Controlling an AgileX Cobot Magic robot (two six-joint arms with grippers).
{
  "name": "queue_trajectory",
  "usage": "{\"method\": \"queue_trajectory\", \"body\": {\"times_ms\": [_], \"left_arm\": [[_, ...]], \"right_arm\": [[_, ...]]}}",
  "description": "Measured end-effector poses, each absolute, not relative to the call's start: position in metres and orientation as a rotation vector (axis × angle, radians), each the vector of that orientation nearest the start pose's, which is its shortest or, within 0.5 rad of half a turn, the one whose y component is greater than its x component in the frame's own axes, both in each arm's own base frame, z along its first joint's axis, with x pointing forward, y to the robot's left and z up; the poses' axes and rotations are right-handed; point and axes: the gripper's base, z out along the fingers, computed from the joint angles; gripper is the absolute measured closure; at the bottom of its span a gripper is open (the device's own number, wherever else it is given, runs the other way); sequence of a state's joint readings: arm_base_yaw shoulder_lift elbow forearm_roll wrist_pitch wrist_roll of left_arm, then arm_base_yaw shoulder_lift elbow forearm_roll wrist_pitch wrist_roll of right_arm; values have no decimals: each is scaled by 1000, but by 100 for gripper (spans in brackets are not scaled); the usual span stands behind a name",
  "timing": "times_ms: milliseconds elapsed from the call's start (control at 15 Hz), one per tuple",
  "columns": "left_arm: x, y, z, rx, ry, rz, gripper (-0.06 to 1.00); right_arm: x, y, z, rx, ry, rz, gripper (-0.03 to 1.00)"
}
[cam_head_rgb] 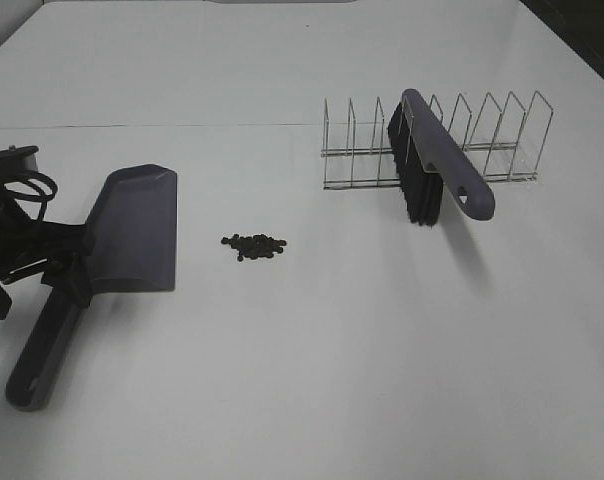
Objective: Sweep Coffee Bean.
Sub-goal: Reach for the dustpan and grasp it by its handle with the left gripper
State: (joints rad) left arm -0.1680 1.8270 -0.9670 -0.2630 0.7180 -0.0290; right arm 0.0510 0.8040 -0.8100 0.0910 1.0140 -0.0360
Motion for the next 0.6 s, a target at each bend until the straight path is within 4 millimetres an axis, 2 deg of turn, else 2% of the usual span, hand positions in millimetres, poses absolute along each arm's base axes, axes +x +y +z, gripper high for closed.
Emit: {"method": "queue_trajectory", "body": {"times_ms": [200,600], "left_arm": [[320,-70,123,-87,3092,-282,18],[325,-70,102,-85,3142,-261,18]], "right_arm": [[134,14,327,-80,2482,122,34],[134,14,327,-80,2482,122,34]]}}
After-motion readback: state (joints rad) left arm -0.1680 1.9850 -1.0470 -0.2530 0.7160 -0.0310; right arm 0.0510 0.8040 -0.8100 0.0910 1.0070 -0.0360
